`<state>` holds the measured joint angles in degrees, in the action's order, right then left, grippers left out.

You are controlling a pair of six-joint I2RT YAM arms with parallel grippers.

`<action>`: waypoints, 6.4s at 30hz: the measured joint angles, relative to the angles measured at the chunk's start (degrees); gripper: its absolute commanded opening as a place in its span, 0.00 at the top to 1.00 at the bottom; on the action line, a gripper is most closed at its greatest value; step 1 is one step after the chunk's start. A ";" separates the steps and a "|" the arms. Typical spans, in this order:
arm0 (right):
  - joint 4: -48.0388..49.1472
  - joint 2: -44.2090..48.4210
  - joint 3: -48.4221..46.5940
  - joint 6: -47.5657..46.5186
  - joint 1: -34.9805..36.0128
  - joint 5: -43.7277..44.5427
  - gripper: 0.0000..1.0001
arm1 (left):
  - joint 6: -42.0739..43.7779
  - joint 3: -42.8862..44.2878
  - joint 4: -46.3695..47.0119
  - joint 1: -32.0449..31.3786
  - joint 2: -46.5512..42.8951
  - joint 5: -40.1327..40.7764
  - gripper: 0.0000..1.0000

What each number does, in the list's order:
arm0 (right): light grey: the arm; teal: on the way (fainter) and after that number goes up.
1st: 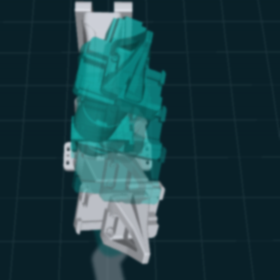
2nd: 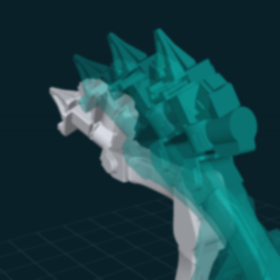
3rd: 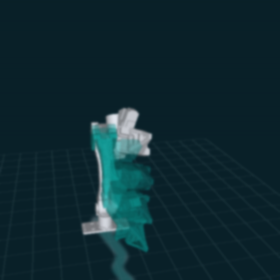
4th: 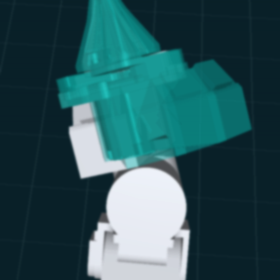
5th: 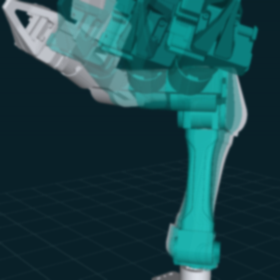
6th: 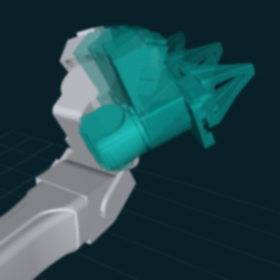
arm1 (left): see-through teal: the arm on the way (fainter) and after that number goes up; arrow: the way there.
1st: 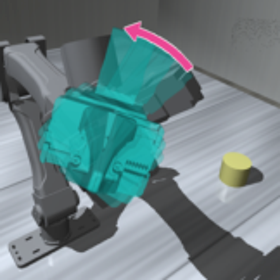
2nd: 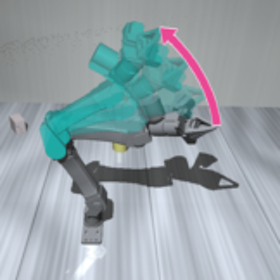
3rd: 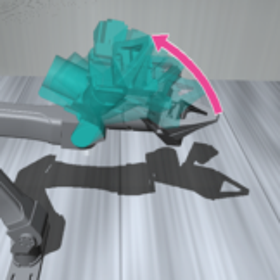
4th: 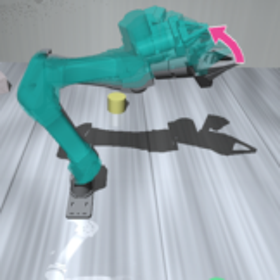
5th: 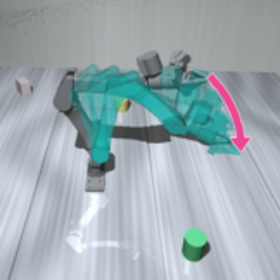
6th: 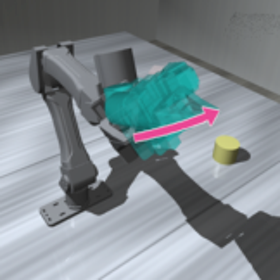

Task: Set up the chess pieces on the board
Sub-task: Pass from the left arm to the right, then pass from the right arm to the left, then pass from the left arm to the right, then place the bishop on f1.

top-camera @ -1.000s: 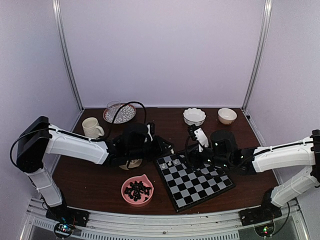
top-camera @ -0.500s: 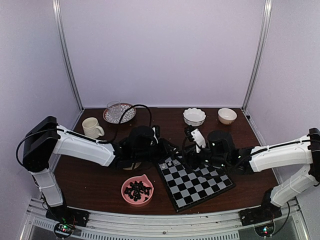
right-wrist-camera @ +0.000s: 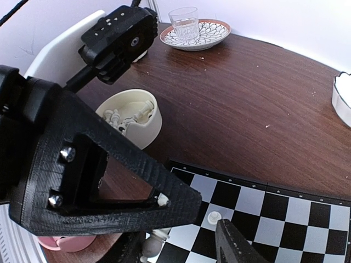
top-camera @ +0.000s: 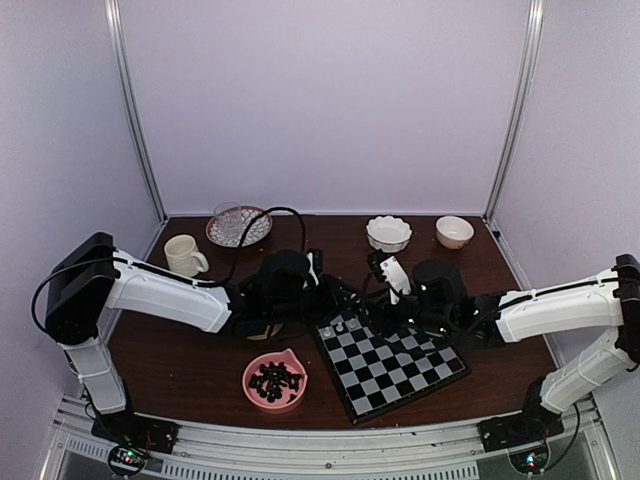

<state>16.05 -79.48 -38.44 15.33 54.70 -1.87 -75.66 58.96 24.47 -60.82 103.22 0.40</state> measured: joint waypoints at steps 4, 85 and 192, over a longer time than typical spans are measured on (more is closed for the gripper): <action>0.00 0.00 -0.02 0.17 0.11 0.83 0.72 | -0.17 0.00 0.39 0.00 0.00 0.02 0.92; -15.37 -11.15 -15.43 -0.22 1.27 -39.43 0.93 | 103.27 -21.79 -10.62 2.95 -24.37 -20.57 0.40; -45.44 -9.05 -33.99 -2.99 0.13 -1.05 0.92 | 78.34 -22.25 -8.76 8.98 -31.61 1.27 0.02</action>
<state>-29.39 -88.53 -72.42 12.34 54.83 -2.92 2.68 36.71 15.70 -51.83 71.61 1.67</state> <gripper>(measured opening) 0.080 0.939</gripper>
